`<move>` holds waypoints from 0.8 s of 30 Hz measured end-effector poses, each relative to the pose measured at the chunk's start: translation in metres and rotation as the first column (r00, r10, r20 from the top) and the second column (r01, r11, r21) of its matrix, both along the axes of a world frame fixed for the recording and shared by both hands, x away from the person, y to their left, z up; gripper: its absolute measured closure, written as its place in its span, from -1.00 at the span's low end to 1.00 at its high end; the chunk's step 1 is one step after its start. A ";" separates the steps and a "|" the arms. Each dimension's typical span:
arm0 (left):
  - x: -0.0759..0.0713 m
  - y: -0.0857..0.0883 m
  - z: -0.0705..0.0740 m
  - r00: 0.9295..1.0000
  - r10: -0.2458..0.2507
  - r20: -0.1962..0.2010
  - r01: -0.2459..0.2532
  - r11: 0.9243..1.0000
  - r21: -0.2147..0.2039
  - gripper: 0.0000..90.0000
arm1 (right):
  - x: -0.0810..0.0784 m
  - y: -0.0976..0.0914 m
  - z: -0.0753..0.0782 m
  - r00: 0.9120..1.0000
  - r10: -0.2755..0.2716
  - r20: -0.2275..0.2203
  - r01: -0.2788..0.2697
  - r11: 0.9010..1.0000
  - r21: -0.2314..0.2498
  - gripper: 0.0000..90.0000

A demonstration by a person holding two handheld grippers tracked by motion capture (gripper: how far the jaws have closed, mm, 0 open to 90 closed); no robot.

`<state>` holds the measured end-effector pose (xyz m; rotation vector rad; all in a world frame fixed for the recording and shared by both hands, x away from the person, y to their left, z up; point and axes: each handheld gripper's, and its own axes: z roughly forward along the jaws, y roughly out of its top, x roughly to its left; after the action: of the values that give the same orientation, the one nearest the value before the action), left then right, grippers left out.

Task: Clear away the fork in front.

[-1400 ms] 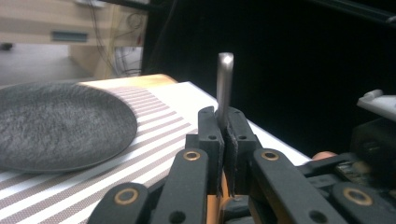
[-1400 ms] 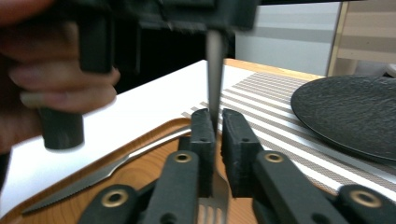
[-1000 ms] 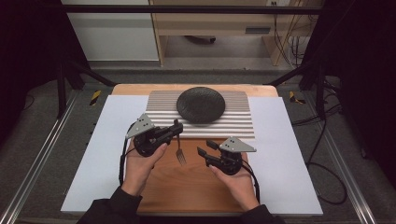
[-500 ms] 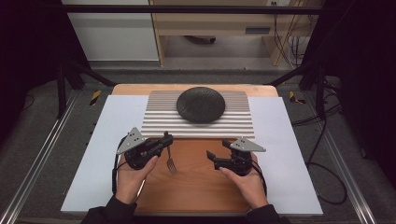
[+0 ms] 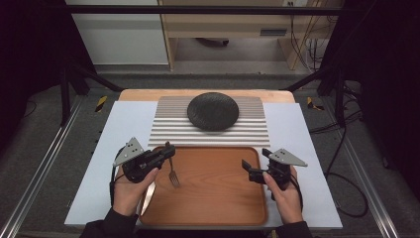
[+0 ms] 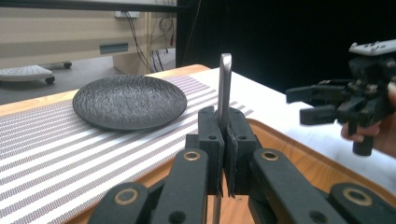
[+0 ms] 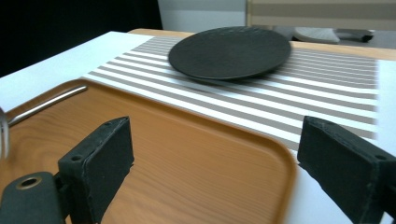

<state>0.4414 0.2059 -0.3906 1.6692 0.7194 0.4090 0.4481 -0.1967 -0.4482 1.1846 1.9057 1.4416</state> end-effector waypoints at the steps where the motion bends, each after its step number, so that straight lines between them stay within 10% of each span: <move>1: 0.000 0.000 0.000 1.000 -0.002 -0.002 0.002 1.000 0.001 0.93 | -0.001 -0.004 0.001 1.000 -0.006 0.003 0.006 1.000 0.002 -0.76; 24: -0.012 0.005 0.005 1.000 -0.019 0.003 0.018 1.000 0.016 0.93 | -0.043 -0.079 -0.015 0.992 -0.126 -0.017 0.127 0.992 0.017 -0.80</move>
<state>0.4294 0.2112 -0.3854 1.6885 0.6993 0.4053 0.4047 -0.2760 -0.4630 1.3039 1.7968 1.3881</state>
